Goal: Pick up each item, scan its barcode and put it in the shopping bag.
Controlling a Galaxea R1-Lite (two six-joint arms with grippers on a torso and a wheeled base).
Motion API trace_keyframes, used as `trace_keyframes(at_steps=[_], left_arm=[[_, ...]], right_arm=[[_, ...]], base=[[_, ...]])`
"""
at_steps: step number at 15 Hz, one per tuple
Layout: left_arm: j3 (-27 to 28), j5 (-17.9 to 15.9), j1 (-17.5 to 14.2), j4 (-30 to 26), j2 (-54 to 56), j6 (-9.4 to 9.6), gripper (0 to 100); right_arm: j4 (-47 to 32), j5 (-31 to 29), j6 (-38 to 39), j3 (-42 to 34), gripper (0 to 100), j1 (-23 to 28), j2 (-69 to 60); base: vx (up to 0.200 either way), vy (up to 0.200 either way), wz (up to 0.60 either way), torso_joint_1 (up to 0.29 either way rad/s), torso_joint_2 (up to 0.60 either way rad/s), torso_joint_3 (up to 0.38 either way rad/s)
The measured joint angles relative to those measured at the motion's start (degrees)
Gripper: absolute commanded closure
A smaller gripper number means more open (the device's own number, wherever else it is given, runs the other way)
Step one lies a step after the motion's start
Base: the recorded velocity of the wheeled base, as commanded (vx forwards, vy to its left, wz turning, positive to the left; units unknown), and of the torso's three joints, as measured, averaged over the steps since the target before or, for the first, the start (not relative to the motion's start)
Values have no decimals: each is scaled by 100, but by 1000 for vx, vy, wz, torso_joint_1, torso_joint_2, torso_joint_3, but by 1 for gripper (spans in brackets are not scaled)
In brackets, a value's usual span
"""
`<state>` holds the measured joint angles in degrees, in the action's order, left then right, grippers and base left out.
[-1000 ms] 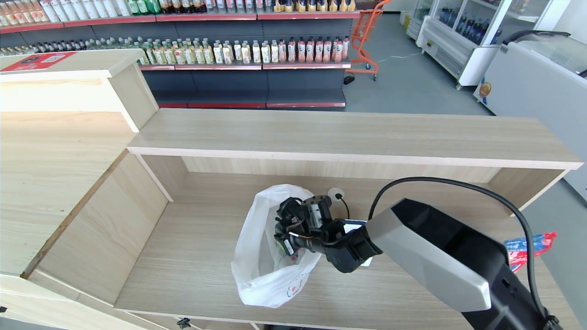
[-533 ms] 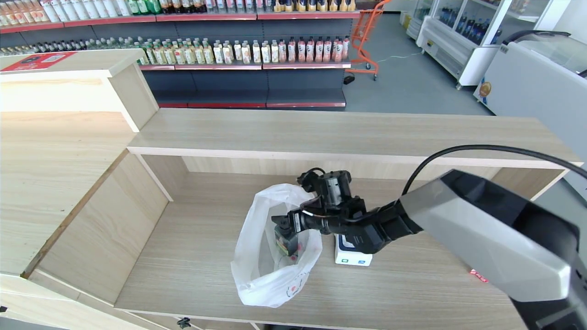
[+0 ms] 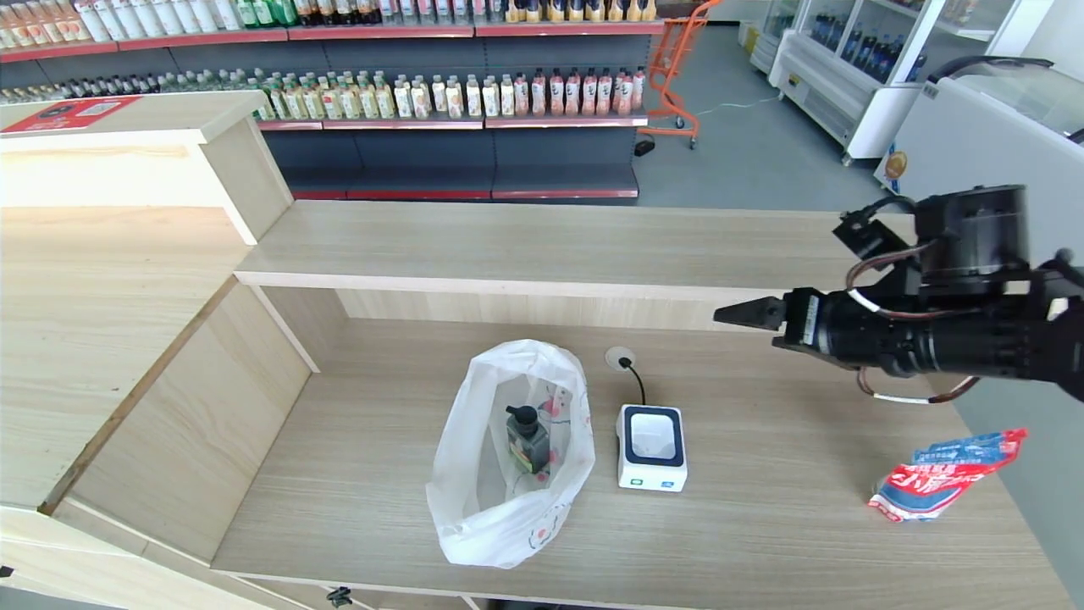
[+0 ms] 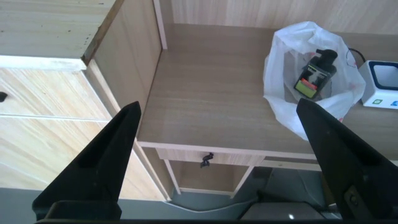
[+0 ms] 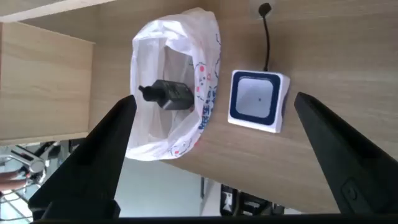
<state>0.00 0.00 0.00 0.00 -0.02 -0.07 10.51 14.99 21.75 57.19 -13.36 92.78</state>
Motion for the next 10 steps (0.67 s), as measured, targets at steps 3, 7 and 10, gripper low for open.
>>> trace_keyframes(at_steps=[3,7,10], left_arm=[[0,0,0,0,0,0,0],[0,0,0,0,0,0,0],[0,0,0,0,0,-13,0]], right_arm=[[-661,39,56,-551,0,758,-1173],[-1321,22,74,-717,0,1179,-1837],[-1395,-49,74,-684,0,1240,-2060]], base=[[0,0,0,0,0,0],[0,0,0,0,0,0],[-200,0,0,14,7,1]])
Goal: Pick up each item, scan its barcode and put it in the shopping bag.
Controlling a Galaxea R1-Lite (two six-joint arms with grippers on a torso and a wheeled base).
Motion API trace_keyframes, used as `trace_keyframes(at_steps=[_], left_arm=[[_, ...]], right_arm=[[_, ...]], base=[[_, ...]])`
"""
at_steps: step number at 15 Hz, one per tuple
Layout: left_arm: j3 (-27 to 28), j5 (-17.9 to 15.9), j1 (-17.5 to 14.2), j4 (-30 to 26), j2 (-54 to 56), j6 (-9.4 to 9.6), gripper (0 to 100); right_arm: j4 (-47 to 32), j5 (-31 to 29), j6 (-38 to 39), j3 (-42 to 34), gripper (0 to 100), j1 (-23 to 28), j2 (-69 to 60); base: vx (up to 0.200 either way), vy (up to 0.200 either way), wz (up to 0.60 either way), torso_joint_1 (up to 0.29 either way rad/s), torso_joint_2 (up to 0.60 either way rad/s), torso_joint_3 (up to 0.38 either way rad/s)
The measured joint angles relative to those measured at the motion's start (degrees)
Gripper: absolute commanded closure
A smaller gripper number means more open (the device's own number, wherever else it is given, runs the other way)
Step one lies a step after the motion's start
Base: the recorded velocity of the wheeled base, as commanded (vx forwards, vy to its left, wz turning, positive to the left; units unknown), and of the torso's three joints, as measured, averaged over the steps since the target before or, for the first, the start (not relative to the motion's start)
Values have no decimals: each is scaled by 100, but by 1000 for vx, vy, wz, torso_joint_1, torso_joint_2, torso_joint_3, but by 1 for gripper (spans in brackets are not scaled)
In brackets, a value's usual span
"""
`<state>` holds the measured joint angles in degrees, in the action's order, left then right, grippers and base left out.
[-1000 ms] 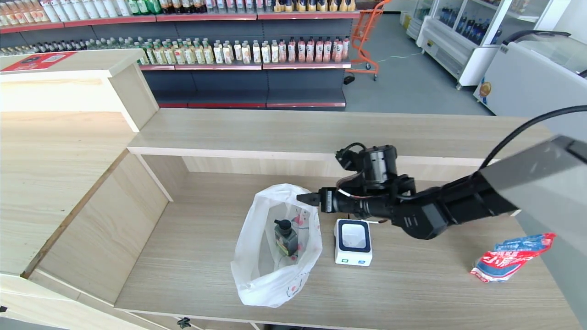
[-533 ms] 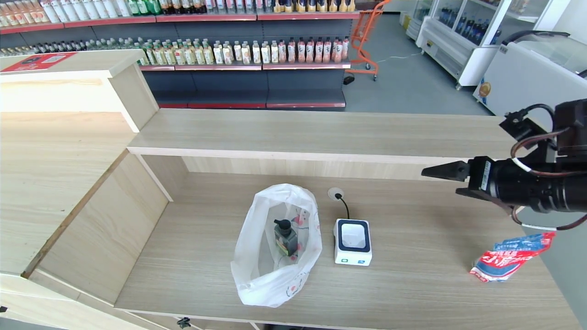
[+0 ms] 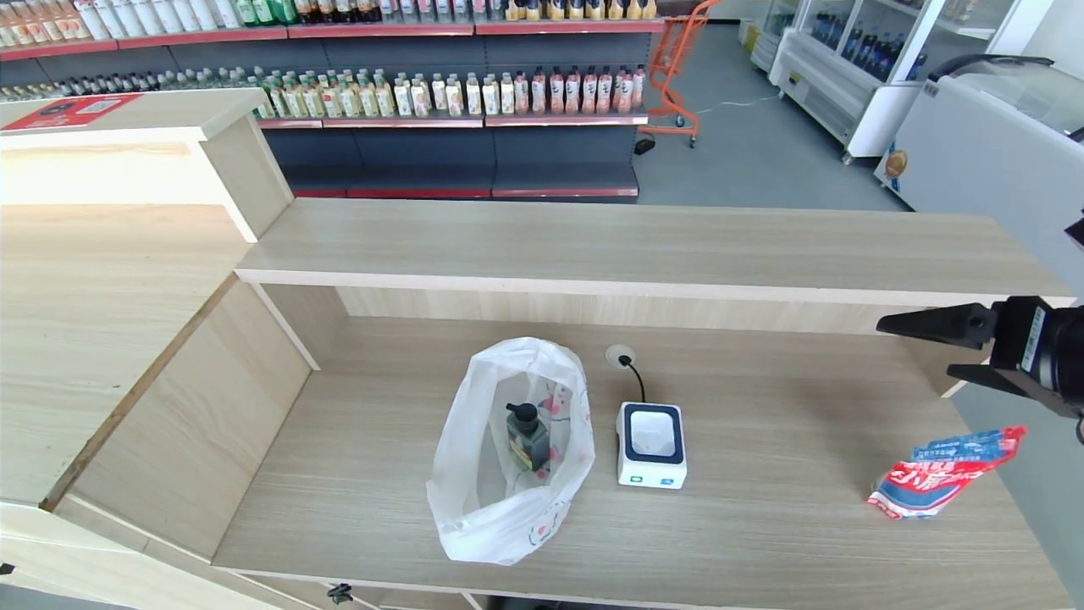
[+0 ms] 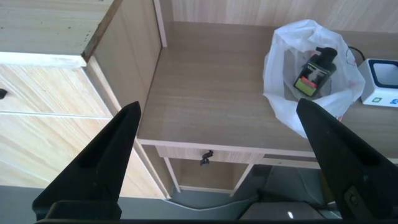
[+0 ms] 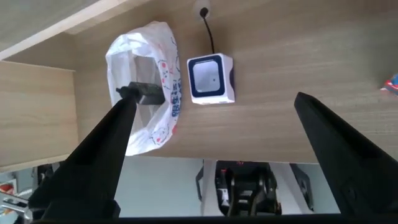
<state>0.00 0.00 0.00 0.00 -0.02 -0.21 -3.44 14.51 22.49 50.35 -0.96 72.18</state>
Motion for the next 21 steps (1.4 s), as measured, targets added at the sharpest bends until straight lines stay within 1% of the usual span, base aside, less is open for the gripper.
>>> trace_keyframes(at_steps=[1,3,6,7,9,12,15,18,21], left_arm=[[0,0,0,0,0,5,0],[0,0,0,0,0,5,0],[0,0,2,0,0,-9,0],[0,0,5,-5,0,10,0],[0,0,0,0,0,13,0],[0,0,0,0,0,16,0],[0,0,0,0,0,21,0],[0,0,0,0,0,16,0],[0,-2,-2,0,0,13,0]], right_arm=[[-4,-116,2,59,0,4,-30],[-9,-291,2,124,0,11,-46],[-6,-338,17,111,0,106,-18],[-11,-444,61,102,0,127,20],[-17,-603,428,100,0,178,117],[-15,-1090,892,105,0,492,477],[-11,-1167,1147,218,0,864,877],[-20,-1213,1421,347,0,962,1219],[-12,-1292,1653,336,0,973,1495]], base=[[-200,0,0,2,7,2],[0,0,0,0,0,0],[0,-200,0,2,-1,4],[0,-200,0,22,12,-2],[0,-200,0,0,0,0],[0,-200,0,1,9,4],[0,-200,0,1,1,-1],[0,-200,0,4,2,2],[0,0,0,0,0,0]])
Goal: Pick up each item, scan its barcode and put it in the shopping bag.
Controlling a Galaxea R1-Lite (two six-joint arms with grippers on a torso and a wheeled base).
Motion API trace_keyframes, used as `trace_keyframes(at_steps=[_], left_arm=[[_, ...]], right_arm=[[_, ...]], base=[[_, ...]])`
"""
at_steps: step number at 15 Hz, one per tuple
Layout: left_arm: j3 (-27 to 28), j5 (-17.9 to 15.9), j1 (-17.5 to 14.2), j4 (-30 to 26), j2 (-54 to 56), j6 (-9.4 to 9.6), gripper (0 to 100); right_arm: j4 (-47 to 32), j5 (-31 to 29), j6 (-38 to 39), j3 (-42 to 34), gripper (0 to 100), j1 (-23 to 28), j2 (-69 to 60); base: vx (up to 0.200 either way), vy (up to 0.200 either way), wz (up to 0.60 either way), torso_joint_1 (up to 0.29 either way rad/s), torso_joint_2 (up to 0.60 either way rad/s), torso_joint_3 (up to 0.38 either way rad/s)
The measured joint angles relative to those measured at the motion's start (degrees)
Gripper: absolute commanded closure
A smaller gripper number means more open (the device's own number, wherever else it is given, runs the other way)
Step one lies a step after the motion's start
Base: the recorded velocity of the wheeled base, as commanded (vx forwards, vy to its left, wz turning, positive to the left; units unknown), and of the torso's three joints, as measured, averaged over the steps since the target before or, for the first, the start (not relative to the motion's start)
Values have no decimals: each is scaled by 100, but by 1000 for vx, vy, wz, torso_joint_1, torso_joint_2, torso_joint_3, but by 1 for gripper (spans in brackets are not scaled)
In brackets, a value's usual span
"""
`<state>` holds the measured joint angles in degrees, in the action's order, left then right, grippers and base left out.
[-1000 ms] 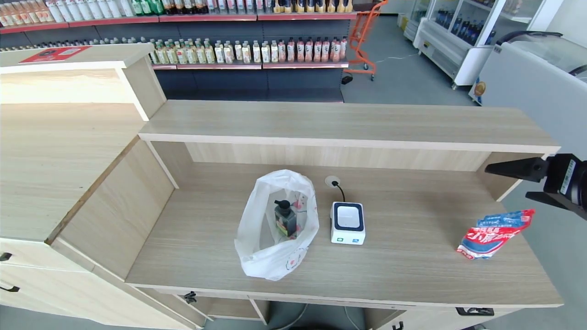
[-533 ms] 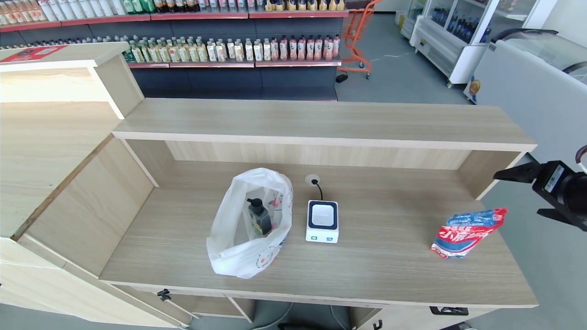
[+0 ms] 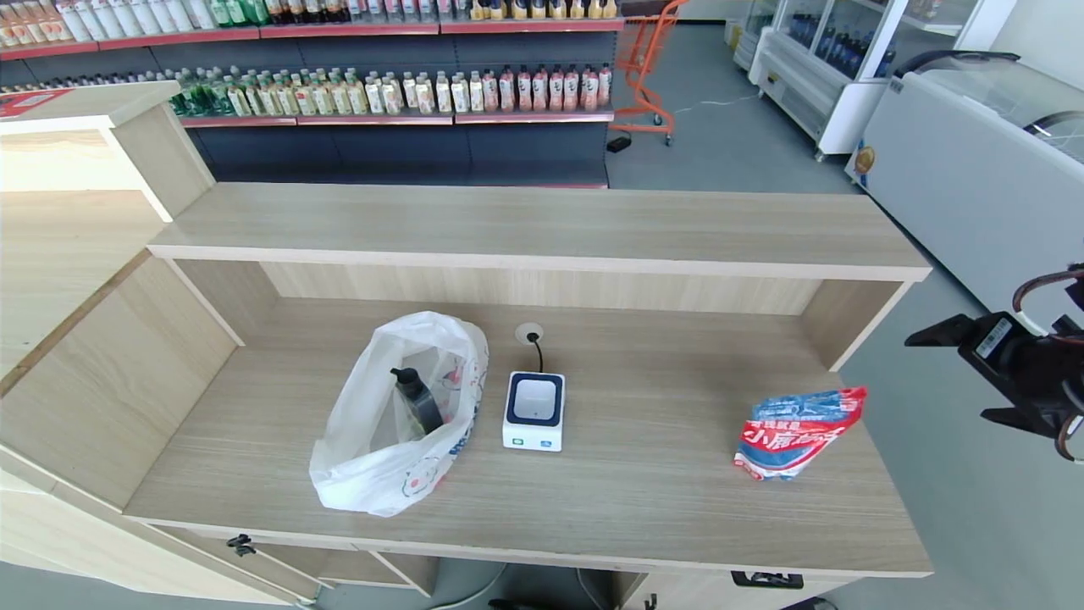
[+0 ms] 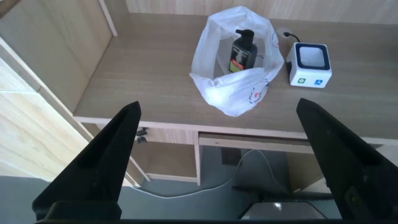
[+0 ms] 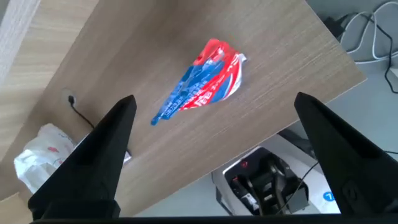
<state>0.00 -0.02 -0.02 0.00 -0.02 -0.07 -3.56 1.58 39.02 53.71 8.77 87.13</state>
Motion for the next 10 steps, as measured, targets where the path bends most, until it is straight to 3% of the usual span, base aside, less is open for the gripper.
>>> trace_keyframes(at_steps=[6,10], left_arm=[[0,2,7,0,0,0,0],[0,2,2,0,0,0,0]], right_arm=[[52,-300,149,94,0,-216,990],[44,-418,964,846,0,-783,1891]], base=[[0,0,0,0,0,0],[0,0,0,0,0,0]])
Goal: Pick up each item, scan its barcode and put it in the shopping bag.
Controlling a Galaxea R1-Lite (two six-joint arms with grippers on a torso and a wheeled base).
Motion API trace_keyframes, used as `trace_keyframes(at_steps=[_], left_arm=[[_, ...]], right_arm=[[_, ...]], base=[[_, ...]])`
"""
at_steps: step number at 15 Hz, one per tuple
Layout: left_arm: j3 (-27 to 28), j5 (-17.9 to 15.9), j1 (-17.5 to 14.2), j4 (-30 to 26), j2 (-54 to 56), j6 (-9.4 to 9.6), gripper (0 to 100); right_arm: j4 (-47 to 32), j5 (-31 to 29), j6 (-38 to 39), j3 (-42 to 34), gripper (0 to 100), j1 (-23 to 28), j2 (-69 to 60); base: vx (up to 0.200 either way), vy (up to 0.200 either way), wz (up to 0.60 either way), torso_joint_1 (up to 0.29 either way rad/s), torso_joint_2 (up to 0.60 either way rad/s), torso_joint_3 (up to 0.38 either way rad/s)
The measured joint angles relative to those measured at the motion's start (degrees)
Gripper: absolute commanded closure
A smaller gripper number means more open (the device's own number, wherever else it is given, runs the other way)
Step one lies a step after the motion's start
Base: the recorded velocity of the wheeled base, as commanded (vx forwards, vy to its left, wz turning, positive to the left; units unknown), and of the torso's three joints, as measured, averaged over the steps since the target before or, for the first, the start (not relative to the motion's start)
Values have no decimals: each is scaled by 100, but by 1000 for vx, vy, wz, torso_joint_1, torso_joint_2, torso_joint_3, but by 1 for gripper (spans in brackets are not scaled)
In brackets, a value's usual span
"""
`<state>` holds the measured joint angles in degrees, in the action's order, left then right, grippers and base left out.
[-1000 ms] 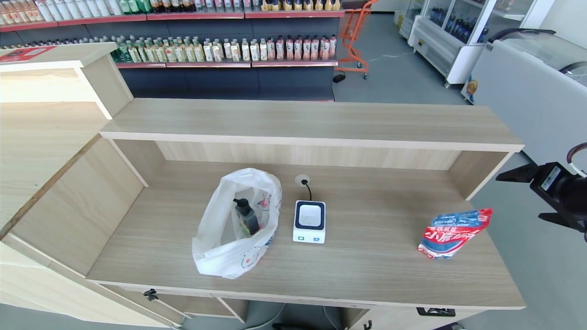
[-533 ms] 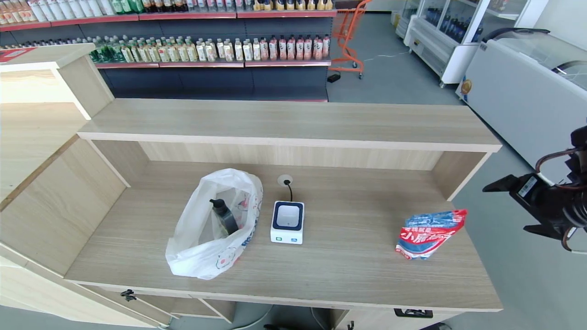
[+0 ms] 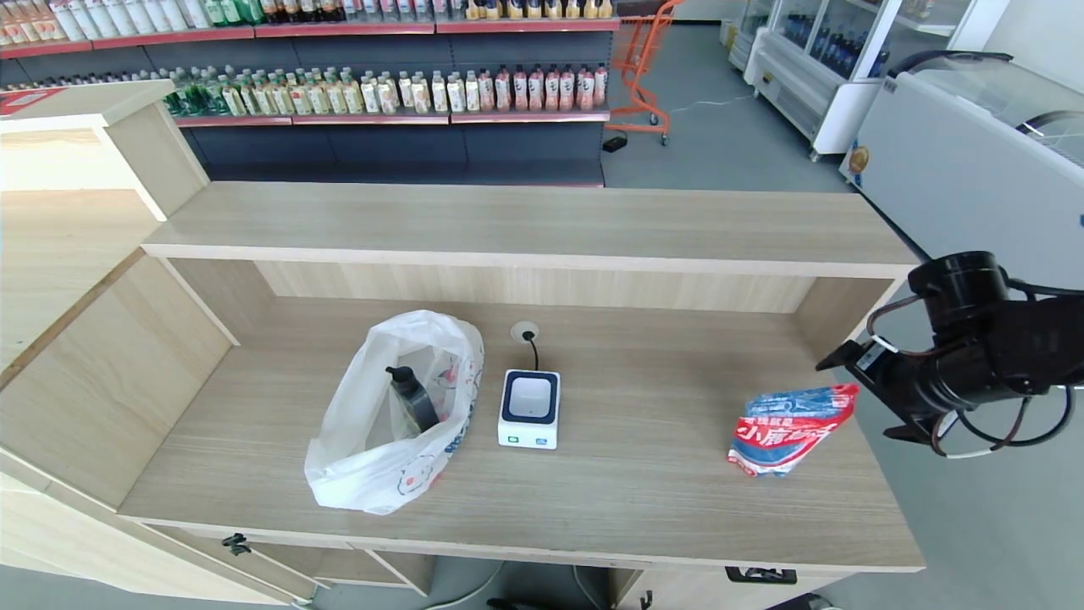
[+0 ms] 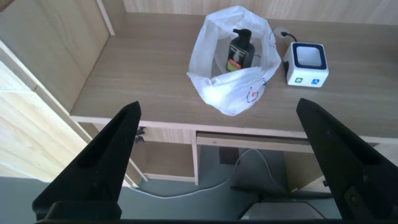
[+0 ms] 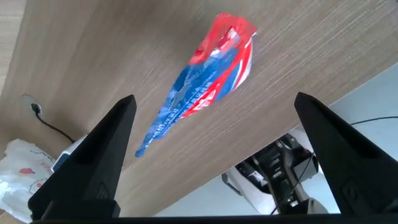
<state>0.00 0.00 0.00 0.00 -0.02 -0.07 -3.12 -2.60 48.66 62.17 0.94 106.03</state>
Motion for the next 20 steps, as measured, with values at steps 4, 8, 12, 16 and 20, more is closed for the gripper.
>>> trace_keyframes(at_steps=[4,8,12,16,20], left_arm=[[0,0,0,0,0,0,0],[0,0,0,0,0,2,0],[0,0,0,0,0,0,0],[0,0,0,0,0,0,0],[0,0,0,0,0,0,0]], right_arm=[[-5,-60,200,844,0,-623,905],[39,-528,33,1263,0,-884,1577],[105,-886,-197,1409,100,-912,2015],[116,-923,-660,1409,100,-846,2225],[123,-1207,-1262,1186,100,-750,2263]], base=[[0,0,0,0,0,0],[0,0,0,0,0,0],[0,0,0,0,0,0],[0,0,0,0,0,0],[0,0,0,0,0,0]])
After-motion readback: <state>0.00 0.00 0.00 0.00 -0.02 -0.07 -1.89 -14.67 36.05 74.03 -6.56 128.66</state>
